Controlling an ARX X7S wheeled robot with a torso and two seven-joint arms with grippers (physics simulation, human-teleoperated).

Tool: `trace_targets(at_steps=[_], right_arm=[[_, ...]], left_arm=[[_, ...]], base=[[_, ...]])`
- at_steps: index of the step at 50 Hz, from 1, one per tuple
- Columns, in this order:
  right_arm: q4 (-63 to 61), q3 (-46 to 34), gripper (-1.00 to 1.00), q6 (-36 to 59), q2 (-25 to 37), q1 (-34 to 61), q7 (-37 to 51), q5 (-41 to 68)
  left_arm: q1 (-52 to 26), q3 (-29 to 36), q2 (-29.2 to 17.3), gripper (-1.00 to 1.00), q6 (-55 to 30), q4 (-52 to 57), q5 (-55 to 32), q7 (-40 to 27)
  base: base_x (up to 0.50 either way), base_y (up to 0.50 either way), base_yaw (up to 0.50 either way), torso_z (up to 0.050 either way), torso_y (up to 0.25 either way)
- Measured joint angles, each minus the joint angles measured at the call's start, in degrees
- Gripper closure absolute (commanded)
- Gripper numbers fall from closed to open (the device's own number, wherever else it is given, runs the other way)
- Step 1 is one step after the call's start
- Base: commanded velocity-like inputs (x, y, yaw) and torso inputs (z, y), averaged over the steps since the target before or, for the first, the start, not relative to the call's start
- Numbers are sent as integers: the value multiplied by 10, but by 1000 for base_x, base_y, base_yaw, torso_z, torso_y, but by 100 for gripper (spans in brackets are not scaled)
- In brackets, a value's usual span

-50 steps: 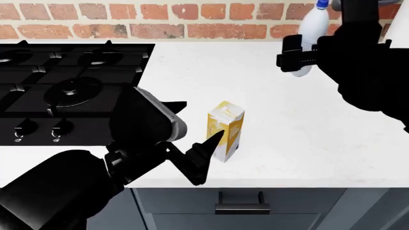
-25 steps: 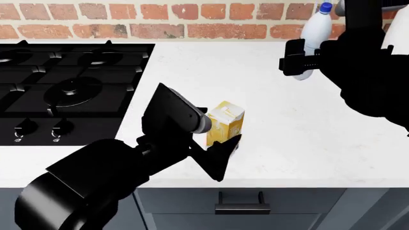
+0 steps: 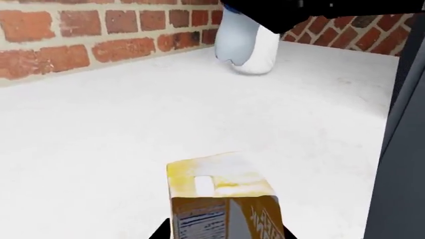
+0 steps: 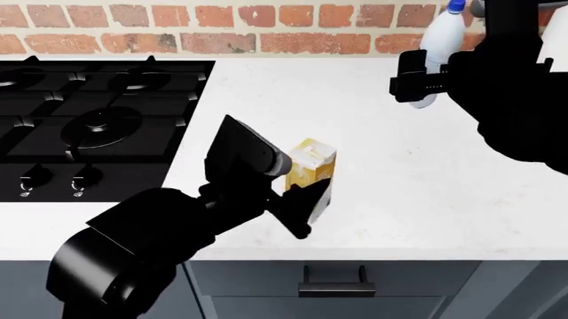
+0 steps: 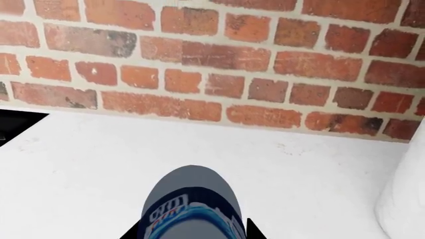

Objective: Move the drinks to the dining counter.

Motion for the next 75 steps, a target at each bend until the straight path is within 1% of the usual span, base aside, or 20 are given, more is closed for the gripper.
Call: trace_targets(at_steps=[4, 7, 13, 16, 19, 23, 27, 31, 35, 39, 45, 52, 75], right_arm=[[-13, 8, 100, 10, 4, 3, 14, 13], [-28, 18, 100, 21, 8, 6, 30, 29], [-68, 44, 100, 51, 19, 11, 77, 78], [-95, 61, 100, 65, 28, 6, 106, 115], [-124, 78, 100, 77, 39, -1, 137, 156], [-163, 96, 100, 88, 55, -10, 177, 209], [-195, 107, 100, 97, 65, -9, 209, 246], [-214, 110, 100, 104, 67, 1, 235, 271], [-223, 108, 100, 108, 64, 15, 256, 289], [-226, 102, 100, 113, 60, 30, 272, 300], [-230, 86, 100, 122, 51, 50, 284, 293], [-235, 70, 100, 131, 47, 65, 294, 284], [-248, 44, 100, 138, 46, 90, 303, 278]], left_arm=[[8, -16, -3, 100, -3, 14, 4, -11], [11, -45, 0, 100, -18, 40, -1, -28], [4, -119, 8, 100, -82, 117, -31, -68], [-4, -166, 10, 100, -126, 161, -65, -96], [-10, -217, -1, 100, -160, 196, -139, -154], [-8, -283, -29, 100, -189, 233, -268, -255], [1, -340, -75, 100, -194, 257, -405, -362], [20, -393, -130, 100, -182, 280, -524, -452], [46, -449, -181, 100, -165, 300, -625, -516], [71, -501, -216, 100, -154, 311, -694, -556], [95, -552, -249, 100, -141, 323, -760, -592], [110, -583, -267, 100, -136, 330, -799, -608], [127, -611, -279, 100, -137, 337, -821, -607]], base=[[0, 0, 0, 0, 0], [0, 0, 0, 0, 0], [0, 0, 0, 0, 2], [0, 0, 0, 0, 0], [0, 0, 0, 0, 0], [0, 0, 0, 0, 0], [0, 0, 0, 0, 0], [-187, 1, 0, 0, 3], [-499, 120, 0, 0, 0], [-500, 113, 0, 0, 0], [-500, 99, 0, 0, 0], [-494, 251, 0, 0, 0], [-461, 372, 0, 1, 0]])
